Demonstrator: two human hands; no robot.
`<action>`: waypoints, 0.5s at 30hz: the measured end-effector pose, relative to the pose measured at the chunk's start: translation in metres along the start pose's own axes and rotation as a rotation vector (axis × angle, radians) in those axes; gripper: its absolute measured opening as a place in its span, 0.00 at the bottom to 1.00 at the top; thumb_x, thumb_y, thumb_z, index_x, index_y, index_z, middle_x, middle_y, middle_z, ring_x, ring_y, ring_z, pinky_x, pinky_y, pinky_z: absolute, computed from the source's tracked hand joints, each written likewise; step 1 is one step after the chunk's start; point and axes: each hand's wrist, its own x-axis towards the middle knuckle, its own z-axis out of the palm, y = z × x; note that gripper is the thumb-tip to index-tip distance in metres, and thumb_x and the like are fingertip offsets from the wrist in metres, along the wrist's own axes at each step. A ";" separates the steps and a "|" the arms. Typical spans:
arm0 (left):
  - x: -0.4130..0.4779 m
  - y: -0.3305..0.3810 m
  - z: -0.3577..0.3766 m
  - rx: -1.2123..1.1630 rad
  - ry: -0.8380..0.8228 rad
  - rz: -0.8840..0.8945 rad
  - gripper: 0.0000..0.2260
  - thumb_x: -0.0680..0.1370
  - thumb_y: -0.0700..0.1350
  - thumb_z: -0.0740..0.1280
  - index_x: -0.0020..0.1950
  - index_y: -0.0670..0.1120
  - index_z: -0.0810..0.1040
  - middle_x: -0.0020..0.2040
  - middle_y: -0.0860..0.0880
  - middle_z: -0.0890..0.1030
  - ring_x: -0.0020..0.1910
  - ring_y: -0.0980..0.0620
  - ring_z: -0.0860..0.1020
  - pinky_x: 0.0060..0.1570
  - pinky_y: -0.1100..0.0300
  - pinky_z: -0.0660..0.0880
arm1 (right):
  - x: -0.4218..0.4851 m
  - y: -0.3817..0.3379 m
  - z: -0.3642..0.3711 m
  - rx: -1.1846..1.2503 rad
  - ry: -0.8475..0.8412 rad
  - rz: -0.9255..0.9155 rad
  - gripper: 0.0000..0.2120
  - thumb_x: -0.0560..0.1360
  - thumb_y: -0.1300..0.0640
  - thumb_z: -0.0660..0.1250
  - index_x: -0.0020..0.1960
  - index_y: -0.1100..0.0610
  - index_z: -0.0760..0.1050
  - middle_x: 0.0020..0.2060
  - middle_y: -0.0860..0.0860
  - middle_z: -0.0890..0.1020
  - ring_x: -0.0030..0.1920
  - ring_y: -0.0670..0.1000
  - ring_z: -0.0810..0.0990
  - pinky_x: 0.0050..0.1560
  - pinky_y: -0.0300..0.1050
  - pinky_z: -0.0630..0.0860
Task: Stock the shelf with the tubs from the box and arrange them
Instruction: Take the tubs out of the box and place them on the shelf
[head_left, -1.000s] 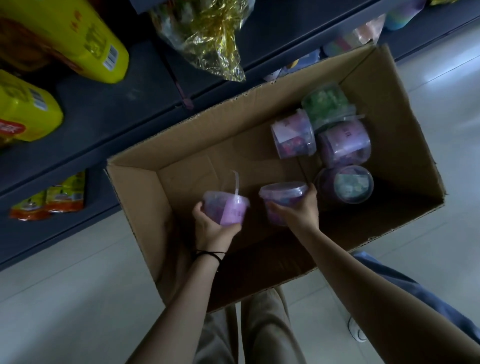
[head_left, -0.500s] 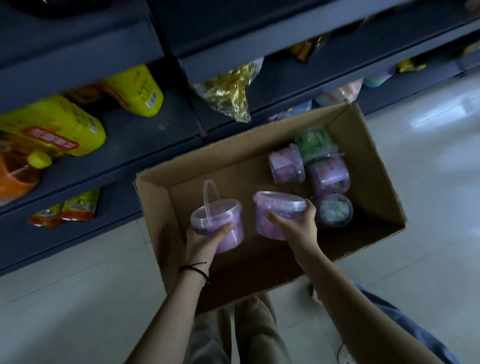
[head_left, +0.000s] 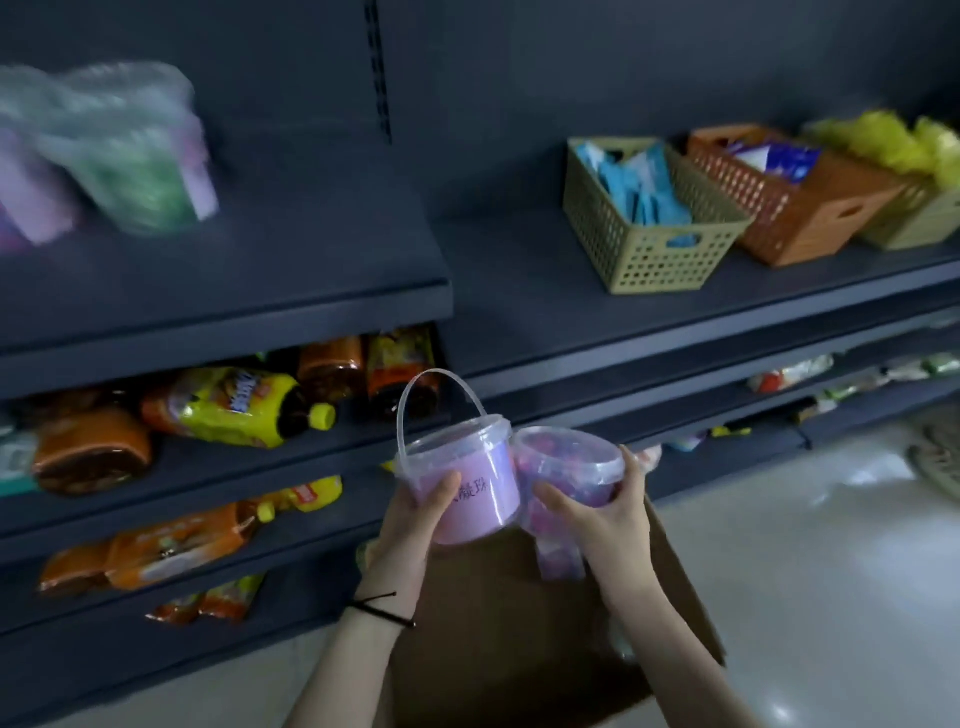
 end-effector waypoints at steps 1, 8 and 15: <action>0.002 0.013 0.001 0.003 -0.027 0.031 0.31 0.65 0.66 0.73 0.63 0.53 0.77 0.62 0.48 0.79 0.63 0.47 0.76 0.65 0.41 0.68 | 0.004 -0.007 0.001 0.039 -0.010 -0.038 0.50 0.60 0.48 0.81 0.74 0.47 0.58 0.65 0.47 0.72 0.65 0.50 0.72 0.63 0.49 0.74; -0.049 0.108 -0.062 -0.040 -0.088 0.291 0.47 0.55 0.66 0.77 0.67 0.45 0.71 0.61 0.45 0.79 0.61 0.47 0.77 0.57 0.51 0.76 | -0.067 -0.093 0.034 0.066 -0.022 -0.231 0.49 0.60 0.46 0.81 0.73 0.45 0.58 0.64 0.46 0.71 0.62 0.47 0.73 0.62 0.48 0.74; -0.120 0.164 -0.187 -0.036 -0.012 0.371 0.40 0.52 0.62 0.79 0.60 0.47 0.76 0.54 0.50 0.83 0.53 0.54 0.81 0.45 0.66 0.76 | -0.158 -0.142 0.131 0.130 -0.085 -0.333 0.56 0.52 0.38 0.80 0.74 0.45 0.57 0.66 0.46 0.71 0.64 0.49 0.73 0.63 0.57 0.75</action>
